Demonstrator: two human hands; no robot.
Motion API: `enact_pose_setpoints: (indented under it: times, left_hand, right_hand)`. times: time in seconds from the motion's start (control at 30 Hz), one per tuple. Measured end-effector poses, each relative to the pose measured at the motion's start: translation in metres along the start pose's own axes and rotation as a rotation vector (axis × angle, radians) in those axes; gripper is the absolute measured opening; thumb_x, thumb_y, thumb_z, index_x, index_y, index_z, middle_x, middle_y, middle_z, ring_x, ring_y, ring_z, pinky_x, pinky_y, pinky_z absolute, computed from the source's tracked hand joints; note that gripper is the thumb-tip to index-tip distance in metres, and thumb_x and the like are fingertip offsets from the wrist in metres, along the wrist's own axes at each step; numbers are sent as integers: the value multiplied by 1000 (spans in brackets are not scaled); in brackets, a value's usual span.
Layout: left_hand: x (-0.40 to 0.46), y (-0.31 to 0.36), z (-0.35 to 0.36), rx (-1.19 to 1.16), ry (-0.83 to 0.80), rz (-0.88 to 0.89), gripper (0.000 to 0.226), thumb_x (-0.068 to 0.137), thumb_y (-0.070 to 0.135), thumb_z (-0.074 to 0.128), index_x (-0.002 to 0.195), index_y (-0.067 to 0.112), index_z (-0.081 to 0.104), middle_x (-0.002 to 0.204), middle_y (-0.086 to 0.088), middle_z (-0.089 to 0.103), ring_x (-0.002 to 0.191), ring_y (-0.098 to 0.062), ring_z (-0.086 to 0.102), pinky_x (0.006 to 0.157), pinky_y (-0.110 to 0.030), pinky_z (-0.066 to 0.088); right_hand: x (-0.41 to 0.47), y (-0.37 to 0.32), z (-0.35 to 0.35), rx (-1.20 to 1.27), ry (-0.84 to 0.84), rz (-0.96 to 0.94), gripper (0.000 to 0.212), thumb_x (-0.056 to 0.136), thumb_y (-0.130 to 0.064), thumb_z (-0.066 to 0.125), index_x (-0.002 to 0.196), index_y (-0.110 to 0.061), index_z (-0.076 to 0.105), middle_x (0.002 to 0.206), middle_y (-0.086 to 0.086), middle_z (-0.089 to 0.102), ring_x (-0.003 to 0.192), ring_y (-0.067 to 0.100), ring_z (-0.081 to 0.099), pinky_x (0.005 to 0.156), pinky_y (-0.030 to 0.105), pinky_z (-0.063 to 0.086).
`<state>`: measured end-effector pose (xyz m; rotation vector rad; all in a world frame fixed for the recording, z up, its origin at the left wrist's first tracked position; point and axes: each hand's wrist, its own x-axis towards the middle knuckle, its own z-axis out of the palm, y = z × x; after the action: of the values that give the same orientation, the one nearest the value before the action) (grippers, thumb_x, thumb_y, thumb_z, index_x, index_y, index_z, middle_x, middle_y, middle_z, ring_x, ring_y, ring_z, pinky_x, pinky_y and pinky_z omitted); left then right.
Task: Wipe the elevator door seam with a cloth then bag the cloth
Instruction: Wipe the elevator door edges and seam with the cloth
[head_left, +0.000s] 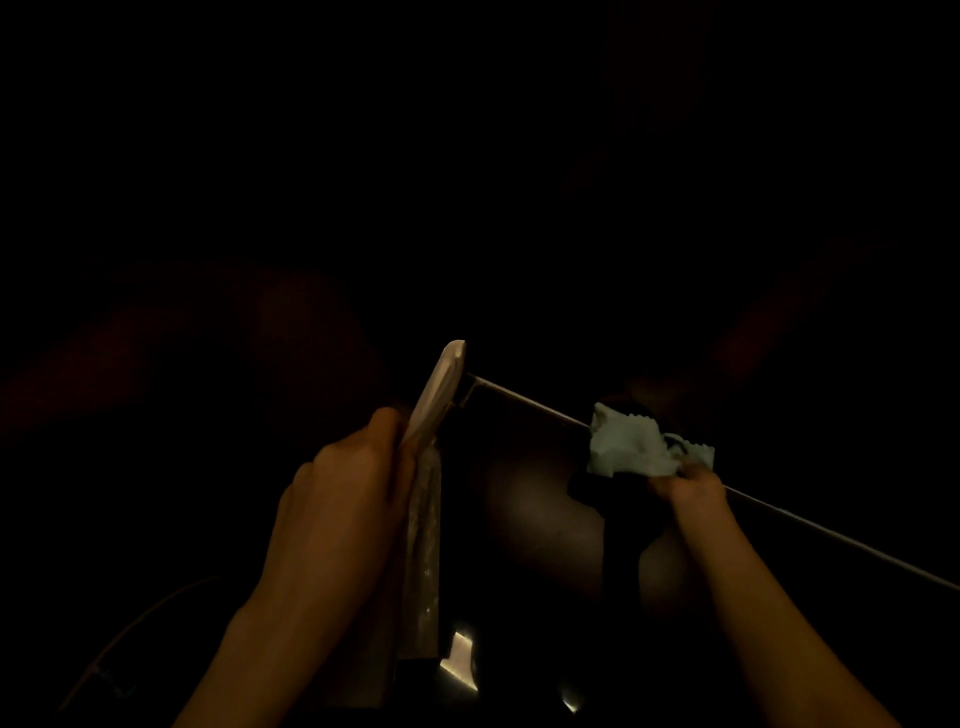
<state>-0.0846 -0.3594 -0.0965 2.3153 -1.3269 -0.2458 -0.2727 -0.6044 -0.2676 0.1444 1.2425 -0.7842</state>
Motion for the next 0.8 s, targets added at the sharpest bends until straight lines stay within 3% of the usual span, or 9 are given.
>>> enact_pose_setpoints:
  times: [0.1, 0.17, 0.27, 0.33, 0.4, 0.5, 0.6, 0.67, 0.8]
  left_hand:
    - [-1, 0, 2, 20, -2, -8, 13, 91, 32, 43, 94, 23, 52, 65, 11, 50, 53, -1, 50, 48, -15, 34]
    - [-2, 1, 4, 29, -8, -16, 10, 92, 29, 45, 95, 22, 52, 64, 10, 49, 51, -2, 49, 47, -15, 32]
    - [-1, 8, 8, 43, -31, 0, 5, 93, 27, 47, 93, 23, 50, 64, 8, 49, 51, -3, 48, 46, -17, 32]
    - [0, 13, 11, 58, -33, 10, 6, 93, 26, 48, 88, 23, 46, 60, 9, 44, 48, -3, 44, 45, -16, 26]
    - [2, 17, 14, 53, -42, 17, 8, 93, 26, 46, 88, 20, 47, 60, 10, 43, 48, -3, 43, 45, -14, 25]
    - [6, 23, 18, 39, -76, 31, 17, 94, 27, 43, 98, 14, 53, 68, 5, 52, 53, -7, 50, 47, -22, 39]
    - [10, 28, 19, 18, -96, 33, 19, 95, 26, 43, 102, 13, 54, 76, 0, 58, 59, -12, 55, 53, -28, 47]
    - [12, 31, 19, 23, -95, 39, 21, 94, 27, 42, 101, 12, 54, 76, -2, 58, 60, -16, 56, 55, -33, 49]
    - [17, 43, 19, 47, -124, 66, 24, 93, 29, 40, 100, 11, 54, 73, -2, 57, 60, -21, 56, 58, -41, 51]
  right_hand:
    - [2, 10, 11, -31, 5, 13, 34, 102, -21, 31, 131, -8, 44, 138, 6, 44, 130, 24, 42, 105, 32, 35]
    - [2, 17, 21, -54, -23, -6, 26, 100, -20, 34, 111, -9, 55, 142, 8, 44, 129, 25, 44, 105, 34, 37]
    - [4, 15, 20, -72, -30, -21, 28, 101, -23, 33, 89, -9, 54, 143, 10, 44, 129, 27, 44, 104, 36, 36]
    - [0, 6, 10, -92, 4, -33, 32, 102, -26, 32, 115, -6, 53, 143, 13, 41, 130, 31, 41, 104, 39, 35]
    - [-3, -6, -4, -85, 17, -77, 38, 103, -23, 29, 137, -8, 39, 144, 15, 39, 131, 32, 39, 106, 37, 33]
    - [-10, -20, -15, -121, 42, -106, 39, 103, -16, 27, 140, -7, 36, 131, 18, 49, 118, 34, 48, 92, 23, 45]
    - [-13, -18, -10, -110, 59, -64, 35, 103, -16, 27, 132, -7, 43, 145, 13, 38, 125, 29, 44, 106, 33, 31]
    - [-11, -14, -4, -70, 65, -64, 27, 102, -16, 30, 116, -7, 52, 145, 12, 39, 116, 29, 50, 106, 34, 31]
    - [-13, -16, -15, -25, 30, -109, 33, 101, -18, 35, 130, -7, 46, 140, 13, 45, 122, 26, 50, 100, 35, 40]
